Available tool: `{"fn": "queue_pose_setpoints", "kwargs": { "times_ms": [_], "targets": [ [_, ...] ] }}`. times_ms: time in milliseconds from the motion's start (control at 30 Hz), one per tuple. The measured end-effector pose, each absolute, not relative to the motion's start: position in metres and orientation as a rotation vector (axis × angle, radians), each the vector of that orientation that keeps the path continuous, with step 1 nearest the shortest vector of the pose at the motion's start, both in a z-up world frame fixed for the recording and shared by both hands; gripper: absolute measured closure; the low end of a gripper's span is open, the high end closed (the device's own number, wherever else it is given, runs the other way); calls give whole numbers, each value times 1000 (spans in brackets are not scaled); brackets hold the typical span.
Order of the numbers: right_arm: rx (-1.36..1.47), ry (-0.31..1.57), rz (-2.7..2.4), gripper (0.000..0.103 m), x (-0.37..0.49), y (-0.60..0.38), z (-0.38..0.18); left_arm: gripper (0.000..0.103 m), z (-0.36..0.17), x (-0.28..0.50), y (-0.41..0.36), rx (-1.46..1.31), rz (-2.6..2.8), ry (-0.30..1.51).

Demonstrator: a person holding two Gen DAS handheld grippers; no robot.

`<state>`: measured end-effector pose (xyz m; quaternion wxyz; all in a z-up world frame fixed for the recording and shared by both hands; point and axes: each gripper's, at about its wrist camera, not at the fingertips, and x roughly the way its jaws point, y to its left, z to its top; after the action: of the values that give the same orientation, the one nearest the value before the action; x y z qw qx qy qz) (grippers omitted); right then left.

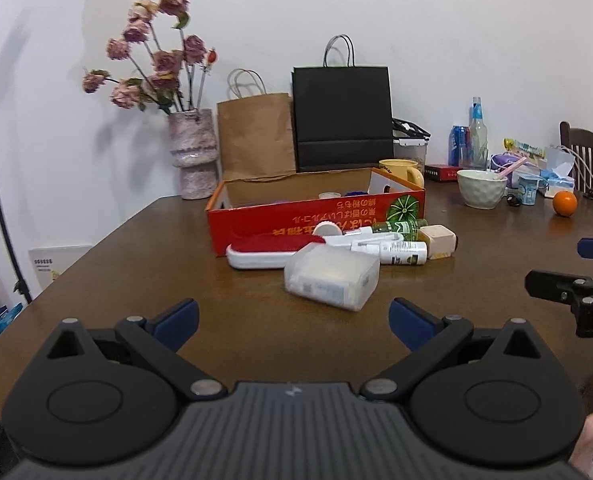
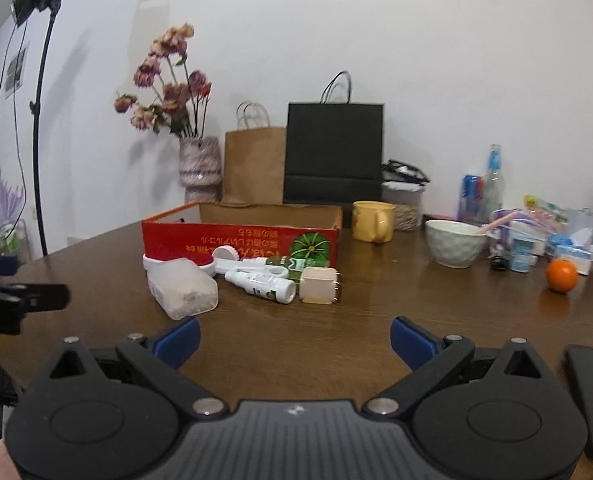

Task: Organize rigid objects
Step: 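Move both tools to the white plastic container and close both on it, then lift the white container with both tools and carry it over the box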

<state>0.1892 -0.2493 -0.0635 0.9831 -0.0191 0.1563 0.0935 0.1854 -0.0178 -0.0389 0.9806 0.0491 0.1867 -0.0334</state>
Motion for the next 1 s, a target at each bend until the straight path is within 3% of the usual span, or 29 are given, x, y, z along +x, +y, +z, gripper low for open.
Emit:
{"fn": "queue_pose_setpoints", "kwargs": {
  "times_ms": [67,367,400,467,533,700,767,1000],
  "targets": [
    [-18,342,213,11,208,-248,-60,0,-41,208,-24,112,-72,375],
    [138,420,353,24,263,-219,-67,2,-50,304,-8,88,-267,467],
    [141,429,363,24,269,-212,-68,6,-51,311,-4,82,-289,476],
    [149,454,377,33,279,-200,-70,26,-54,329,6,53,-318,510],
    [177,483,384,42,291,-191,-72,39,-57,348,16,2,-334,563],
    [318,523,403,62,315,-181,-81,59,-61,362,32,-129,-441,599],
    [337,540,409,75,321,-177,-85,67,-62,356,34,-174,-458,615],
    [367,532,379,74,330,-185,-87,66,-65,329,26,-267,-435,648]
  ]
}}
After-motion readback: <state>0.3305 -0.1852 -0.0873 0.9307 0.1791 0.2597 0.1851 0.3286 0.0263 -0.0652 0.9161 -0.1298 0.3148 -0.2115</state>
